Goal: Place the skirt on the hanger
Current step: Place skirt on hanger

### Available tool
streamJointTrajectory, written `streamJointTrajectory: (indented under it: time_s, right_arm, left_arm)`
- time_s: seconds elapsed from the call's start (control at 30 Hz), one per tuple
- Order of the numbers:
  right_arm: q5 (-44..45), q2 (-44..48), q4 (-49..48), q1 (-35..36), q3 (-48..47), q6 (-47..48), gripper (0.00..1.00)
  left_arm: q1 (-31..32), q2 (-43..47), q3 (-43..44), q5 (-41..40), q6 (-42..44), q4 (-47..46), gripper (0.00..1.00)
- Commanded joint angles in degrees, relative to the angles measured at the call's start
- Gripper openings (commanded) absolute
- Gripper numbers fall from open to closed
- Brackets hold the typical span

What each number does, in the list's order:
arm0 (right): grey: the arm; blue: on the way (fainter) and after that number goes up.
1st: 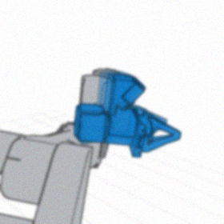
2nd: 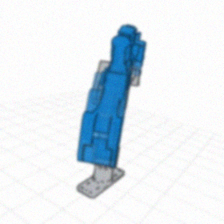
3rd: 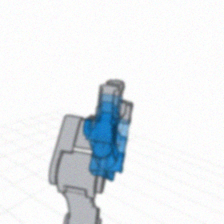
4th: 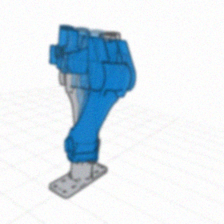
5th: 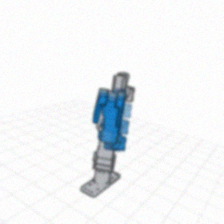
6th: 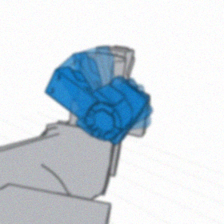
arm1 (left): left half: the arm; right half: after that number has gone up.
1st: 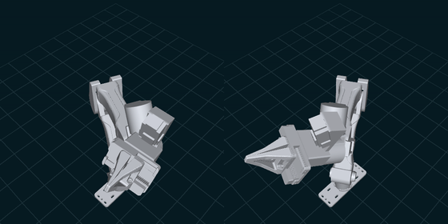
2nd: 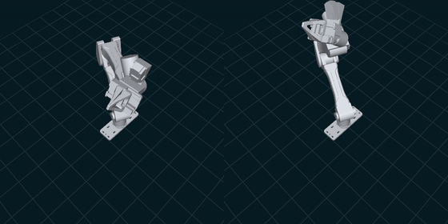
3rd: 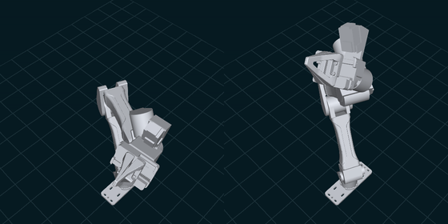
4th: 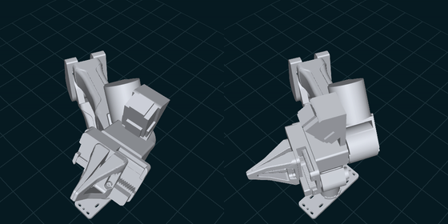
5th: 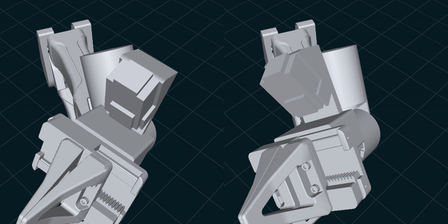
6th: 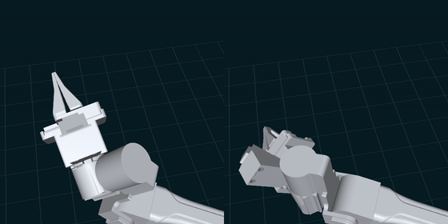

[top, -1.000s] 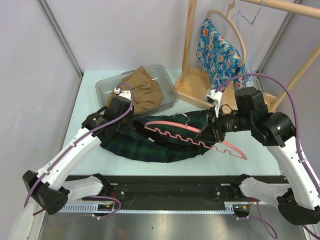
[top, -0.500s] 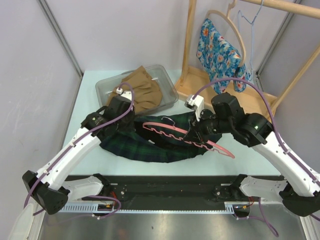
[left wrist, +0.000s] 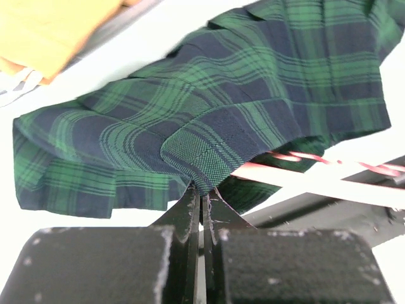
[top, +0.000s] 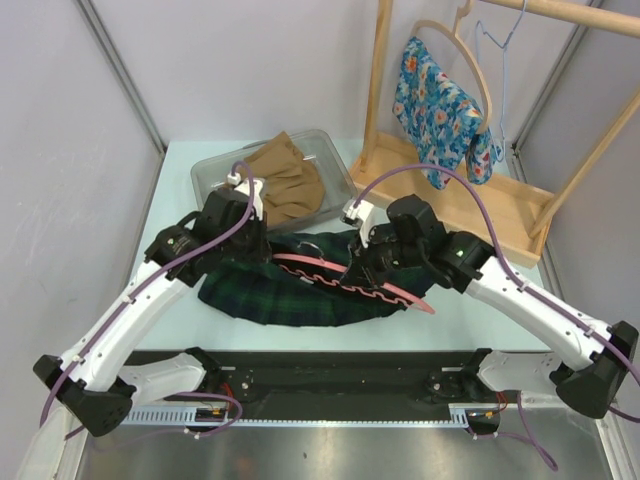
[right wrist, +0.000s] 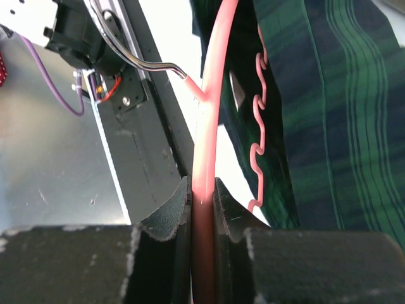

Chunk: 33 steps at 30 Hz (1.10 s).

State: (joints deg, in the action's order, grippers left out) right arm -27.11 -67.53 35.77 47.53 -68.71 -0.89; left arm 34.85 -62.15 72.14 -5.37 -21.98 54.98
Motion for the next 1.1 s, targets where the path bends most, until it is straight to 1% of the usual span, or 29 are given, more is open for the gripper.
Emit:
streamJointTrajectory:
  time_s: [0.0, 0.03, 0.13, 0.37, 0.4, 0.43, 0.5, 0.53, 0.57, 0.6, 0.63, 0.67, 0.7, 0.73, 0.77, 0.83, 0.9, 1.0, 1.07]
  right_arm:
    - [-2.1, -1.3, -16.4, 1.0, 2.3, -2.2, 0.0]
    - [-2.3, -1.5, -17.9, 1.5, 3.7, -2.4, 0.0]
    - [-3.6, -2.2, -22.6, 1.8, 5.9, -2.7, 0.0]
    - [-7.0, -3.5, -29.6, 1.8, 10.8, -3.7, 0.0]
    - [-7.2, -3.4, -31.4, 1.8, 11.2, -3.9, 0.0]
    - [-7.9, -3.3, -32.4, 1.8, 11.7, -4.5, 0.0]
    - [-8.8, -3.2, -35.3, 1.8, 13.0, -4.8, 0.0]
    - [-9.7, -3.5, -35.2, 1.8, 13.2, -5.2, 0.0]
    - [-10.1, -3.7, -38.3, 1.8, 13.5, -5.3, 0.0]
    - [-10.4, -4.0, -39.1, 1.7, 14.1, -5.4, 0.0]
    - [-11.4, -4.3, -40.0, 1.7, 14.5, -5.8, 0.0]
    - [-12.0, -4.5, -42.2, 1.6, 14.9, -6.5, 0.0]
    - [-12.6, -5.4, -43.3, 1.1, 15.8, -7.0, 0.0]
    - [-13.7, -5.9, -44.5, 0.7, 16.3, -7.6, 0.0]
    - [-14.4, -6.3, -47.5, 0.4, 16.8, -9.1, 0.0]
    - [-16.2, -7.5, -50.1, -0.6, 18.1, -10.4, 0.0]
    - [-17.9, -8.5, -52.4, -1.2, 18.5, -11.5, 0.0]
    - [-19.2, -9.1, -53.0, -2.2, 18.7, -11.6, 0.0]
    - [-19.7, -9.5, -52.8, -2.8, 18.7, -11.5, 0.0]
  left_arm:
    - [-0.3, 1.5, 1.7, 7.0, 0.0, -0.9, 0.0]
    - [-0.2, 1.8, 1.3, 9.1, -0.2, -1.5, 0.0]
    - [-0.3, 2.0, 0.0, 11.5, -0.6, -3.1, 0.0]
    - [-0.2, 1.2, 0.2, 14.9, 0.2, -4.7, 0.0]
    - [-0.3, 0.9, 0.0, 14.7, 0.7, -4.7, 0.02]
    - [-0.3, 0.7, 0.0, 14.6, 1.1, -4.7, 0.14]
    - [-0.2, 0.7, -0.2, 12.8, 1.7, -5.0, 0.4]
    - [-0.3, 0.7, -0.1, 11.4, 1.8, -5.1, 0.6]
    - [-0.2, 0.8, -0.1, 10.1, 2.0, -5.4, 0.67]
    - [-0.3, 1.2, -0.2, 7.0, 2.2, -5.8, 0.73]
    - [-0.2, 2.5, -0.8, 5.5, 2.2, -7.7, 0.81]
    - [-0.3, 3.3, -1.4, 2.7, 2.3, -8.7, 0.82]
    - [-0.3, 4.0, -2.0, -2.6, 1.2, -9.1, 0.84]
    - [-0.4, 5.1, -2.2, -4.6, 0.7, -9.5, 0.85]
    - [-0.4, 5.5, -2.2, -6.6, 0.5, -9.6, 0.85]
    - [-0.4, 7.6, -2.4, -10.7, 0.5, -9.6, 0.85]
    - [-0.4, 9.7, -3.6, -12.6, 1.5, -9.9, 0.85]
    - [-0.4, 14.4, -5.2, -15.9, 2.7, -10.8, 0.87]
    - [-0.4, 17.7, -5.7, -15.1, 4.1, -11.6, 0.89]
